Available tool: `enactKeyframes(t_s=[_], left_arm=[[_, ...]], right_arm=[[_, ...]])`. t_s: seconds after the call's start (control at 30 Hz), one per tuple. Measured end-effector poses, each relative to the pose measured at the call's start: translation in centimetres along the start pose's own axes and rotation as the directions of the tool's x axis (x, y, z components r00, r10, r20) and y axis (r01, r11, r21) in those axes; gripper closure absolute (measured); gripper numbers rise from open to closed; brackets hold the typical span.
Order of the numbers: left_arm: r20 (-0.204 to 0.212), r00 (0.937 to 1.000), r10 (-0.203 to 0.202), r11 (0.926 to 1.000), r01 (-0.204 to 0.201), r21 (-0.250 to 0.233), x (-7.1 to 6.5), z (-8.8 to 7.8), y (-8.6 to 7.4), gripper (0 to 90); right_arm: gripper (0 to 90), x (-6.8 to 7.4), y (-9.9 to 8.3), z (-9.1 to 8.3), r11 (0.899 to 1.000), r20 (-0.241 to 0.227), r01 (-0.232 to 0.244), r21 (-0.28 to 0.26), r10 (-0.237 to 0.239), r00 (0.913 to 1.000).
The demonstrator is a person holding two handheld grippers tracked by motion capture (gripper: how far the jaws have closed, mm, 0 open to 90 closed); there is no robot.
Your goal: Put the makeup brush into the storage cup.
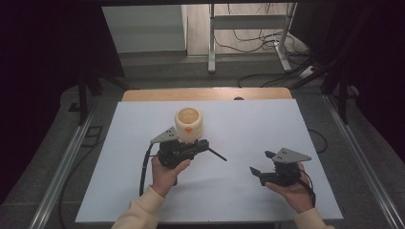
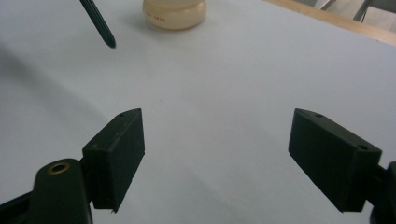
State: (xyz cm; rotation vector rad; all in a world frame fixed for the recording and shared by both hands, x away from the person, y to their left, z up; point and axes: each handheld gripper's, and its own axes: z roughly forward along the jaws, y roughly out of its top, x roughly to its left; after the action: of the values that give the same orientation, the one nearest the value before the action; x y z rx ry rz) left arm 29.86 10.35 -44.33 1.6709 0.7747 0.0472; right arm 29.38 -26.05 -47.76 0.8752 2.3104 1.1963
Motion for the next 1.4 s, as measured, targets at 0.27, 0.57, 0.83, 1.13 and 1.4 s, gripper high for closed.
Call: enactKeyframes(t_s=[0.27, 0.57, 0.83, 1.13, 1.4], left_arm=[[-0.007, 1.0, 0.001, 1.0, -0.001, -0.009, 0.2, -0.5, 0.2, 83.6], [-0.013, 0.9999, -0.005, 0.9996, 0.004, -0.026, 0.4, -1.1, 0.5, 83.5], [-0.043, 0.9991, 0.0, 0.9995, -0.002, -0.031, 0.9, -2.3, 1.0, 83.5], [-0.063, 0.9978, -0.022, 0.999, 0.02, -0.04, 2.3, -3.1, 2.0, 83.5], [-0.071, 0.9967, -0.038, 0.9977, 0.033, -0.06, 3.0, -3.8, 3.0, 83.5]], right_arm=[[18.2, -1.2, -1.2, -0.7, 0.999, 0.035, -0.03, 0.021, 0.029, 0.999], [18.2, -1.5, -1.6, -0.4, 0.999, 0.045, -0.036, 0.036, 0.035, 0.9984], [18.4, -1.6, -1.7, -0.2, 0.998, 0.05, -0.039, 0.043, 0.037, 0.9981], [18.4, -1.6, -1.7, -0.2, 0.999, 0.051, -0.037, 0.039, 0.035, 0.9981], [18.5, -1.7, -1.8, -0.2, 0.998, 0.052, -0.038, 0.04, 0.036, 0.998]])
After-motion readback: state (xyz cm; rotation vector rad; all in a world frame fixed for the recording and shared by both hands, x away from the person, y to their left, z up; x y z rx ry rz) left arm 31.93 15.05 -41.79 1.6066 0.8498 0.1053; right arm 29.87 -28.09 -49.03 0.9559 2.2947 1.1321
